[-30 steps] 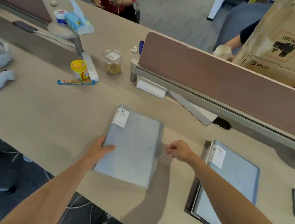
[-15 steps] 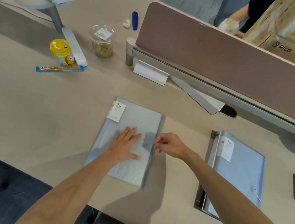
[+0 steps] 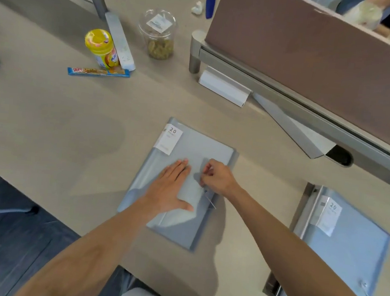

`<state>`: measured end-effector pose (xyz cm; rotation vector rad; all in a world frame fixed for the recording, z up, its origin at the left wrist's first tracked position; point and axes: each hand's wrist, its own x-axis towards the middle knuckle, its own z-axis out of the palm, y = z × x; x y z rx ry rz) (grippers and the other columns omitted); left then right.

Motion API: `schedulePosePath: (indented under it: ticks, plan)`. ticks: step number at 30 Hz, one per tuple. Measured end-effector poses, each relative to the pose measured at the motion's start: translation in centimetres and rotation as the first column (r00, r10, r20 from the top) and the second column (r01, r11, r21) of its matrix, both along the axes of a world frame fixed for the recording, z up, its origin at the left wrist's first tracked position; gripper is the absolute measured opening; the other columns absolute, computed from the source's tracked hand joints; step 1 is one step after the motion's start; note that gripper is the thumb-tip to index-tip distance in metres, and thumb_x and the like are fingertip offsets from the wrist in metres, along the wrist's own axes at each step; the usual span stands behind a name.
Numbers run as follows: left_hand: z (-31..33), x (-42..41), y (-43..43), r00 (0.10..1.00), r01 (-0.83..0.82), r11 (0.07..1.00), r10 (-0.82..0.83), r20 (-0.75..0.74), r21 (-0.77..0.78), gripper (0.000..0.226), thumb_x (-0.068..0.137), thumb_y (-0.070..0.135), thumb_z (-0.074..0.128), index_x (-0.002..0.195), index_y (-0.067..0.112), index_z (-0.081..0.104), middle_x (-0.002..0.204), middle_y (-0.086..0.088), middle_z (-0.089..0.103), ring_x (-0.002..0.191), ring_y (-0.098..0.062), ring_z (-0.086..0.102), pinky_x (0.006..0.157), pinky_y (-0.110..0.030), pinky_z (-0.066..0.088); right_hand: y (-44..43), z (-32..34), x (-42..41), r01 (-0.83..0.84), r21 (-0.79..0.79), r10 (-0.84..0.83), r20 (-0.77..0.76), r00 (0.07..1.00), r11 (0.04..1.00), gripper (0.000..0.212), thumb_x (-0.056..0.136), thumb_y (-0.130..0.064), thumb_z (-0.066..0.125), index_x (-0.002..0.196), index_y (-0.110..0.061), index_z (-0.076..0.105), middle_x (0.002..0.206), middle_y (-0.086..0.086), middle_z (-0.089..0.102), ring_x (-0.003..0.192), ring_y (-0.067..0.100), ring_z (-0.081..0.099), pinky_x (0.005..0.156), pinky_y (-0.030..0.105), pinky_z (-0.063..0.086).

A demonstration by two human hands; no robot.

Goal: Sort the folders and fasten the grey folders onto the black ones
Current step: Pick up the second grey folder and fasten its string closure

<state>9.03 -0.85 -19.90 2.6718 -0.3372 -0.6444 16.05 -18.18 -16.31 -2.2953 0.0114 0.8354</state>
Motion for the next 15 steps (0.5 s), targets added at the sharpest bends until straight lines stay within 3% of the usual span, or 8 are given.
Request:
schedulePosePath:
  ticks: [3,8,15]
  plan:
    - [0.3,0.1,0.0,1.0,-0.002,1.0,0.003,-0.011,0.013,0.129,0.061,0.078,0.06,0.155,0.01,0.003,0.165,-0.007,-0.007,0.152,-0.022,-0.008,0.123,-0.038,-0.001,-2.0,-0.2,0.4,-0.066,-0.06,0.067,0.02,0.998,0.996,0.018,0.069,-0.008,0.062,0.061,-0.023,0.054,0.062,-0.003,0.07,0.072,0.02,0.07,0.077,0.038,0.057]
    - [0.3,0.1,0.1,1.0,-0.016,1.0,0.016,-0.001,0.013,0.135,0.048,0.088,0.037,0.155,0.012,0.004,0.165,-0.004,-0.006,0.152,-0.019,-0.008,0.124,-0.041,0.002,-5.8,1.0,-1.9,-0.375,-0.198,0.391,0.051,0.919,0.906,0.004,0.081,-0.019,0.064,0.079,-0.019,0.068,0.088,0.004,0.074,0.087,0.023,0.066,0.079,0.029,0.048]
    - [0.6,0.0,-0.3,1.0,0.002,1.0,-0.001,-0.002,0.026,0.125,0.067,0.075,0.063,0.155,0.011,0.0,0.164,-0.005,-0.009,0.151,-0.019,-0.011,0.123,-0.037,-0.003,-3.6,1.2,-5.6,-0.608,-0.323,0.677,0.171,0.716,0.725,0.014,0.084,-0.019,0.056,0.088,-0.008,0.063,0.095,0.015,0.067,0.089,0.036,0.062,0.07,0.039,0.048]
